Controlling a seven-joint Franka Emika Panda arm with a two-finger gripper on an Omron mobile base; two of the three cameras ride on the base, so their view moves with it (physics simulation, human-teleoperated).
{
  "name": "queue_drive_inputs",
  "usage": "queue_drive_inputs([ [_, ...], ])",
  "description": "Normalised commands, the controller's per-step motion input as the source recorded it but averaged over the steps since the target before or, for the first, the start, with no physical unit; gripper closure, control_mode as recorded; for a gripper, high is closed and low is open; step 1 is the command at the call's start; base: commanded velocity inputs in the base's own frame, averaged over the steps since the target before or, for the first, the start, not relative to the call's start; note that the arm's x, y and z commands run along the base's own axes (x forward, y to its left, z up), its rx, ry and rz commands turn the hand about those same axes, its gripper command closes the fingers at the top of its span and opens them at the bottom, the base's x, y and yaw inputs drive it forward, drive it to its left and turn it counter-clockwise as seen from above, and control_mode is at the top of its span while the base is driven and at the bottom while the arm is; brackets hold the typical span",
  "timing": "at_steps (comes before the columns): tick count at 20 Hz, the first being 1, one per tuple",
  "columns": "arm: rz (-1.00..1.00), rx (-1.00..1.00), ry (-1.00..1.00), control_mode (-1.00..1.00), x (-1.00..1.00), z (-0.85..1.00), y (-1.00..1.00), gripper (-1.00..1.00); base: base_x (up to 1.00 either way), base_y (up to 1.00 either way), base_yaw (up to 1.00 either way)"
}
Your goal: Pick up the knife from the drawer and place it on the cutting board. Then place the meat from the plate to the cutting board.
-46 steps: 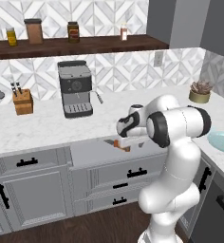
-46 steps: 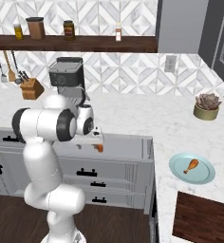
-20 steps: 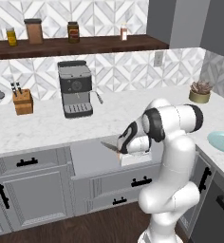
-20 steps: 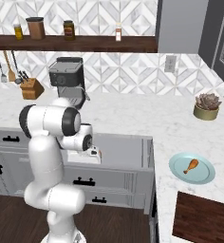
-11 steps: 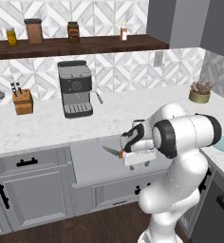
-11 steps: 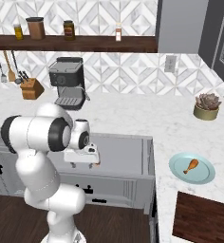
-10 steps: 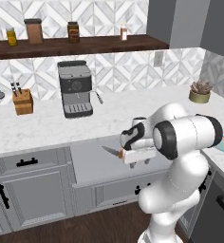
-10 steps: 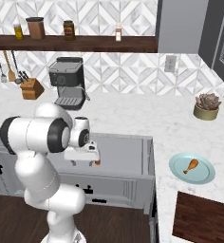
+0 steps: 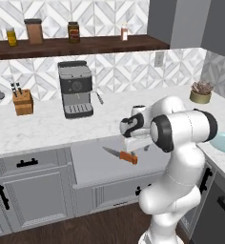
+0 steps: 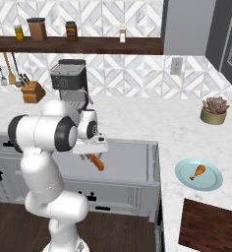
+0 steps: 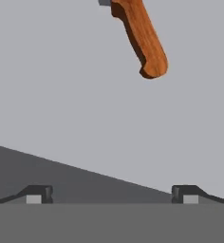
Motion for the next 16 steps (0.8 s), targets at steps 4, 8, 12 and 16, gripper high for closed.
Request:
queue_drive_inputs([
  [4,0.1,-0.01,0.07,-1.0,0.46,-0.47,0.0,-1.0,0.0,0.0,0.0],
  [8,0.06,-0.01,0.0,-1.0,0.31,-0.58,0.06,-1.0,0.0,0.0,0.0],
  [12,0.05,0.0,0.0,-1.0,0.34,-0.35,0.0,-1.0,0.0,0.0,0.0],
  [16,0.0,0.0,0.0,-1.0,0.36,-0.26,-0.03,-1.0,0.0,0.0,0.0],
])
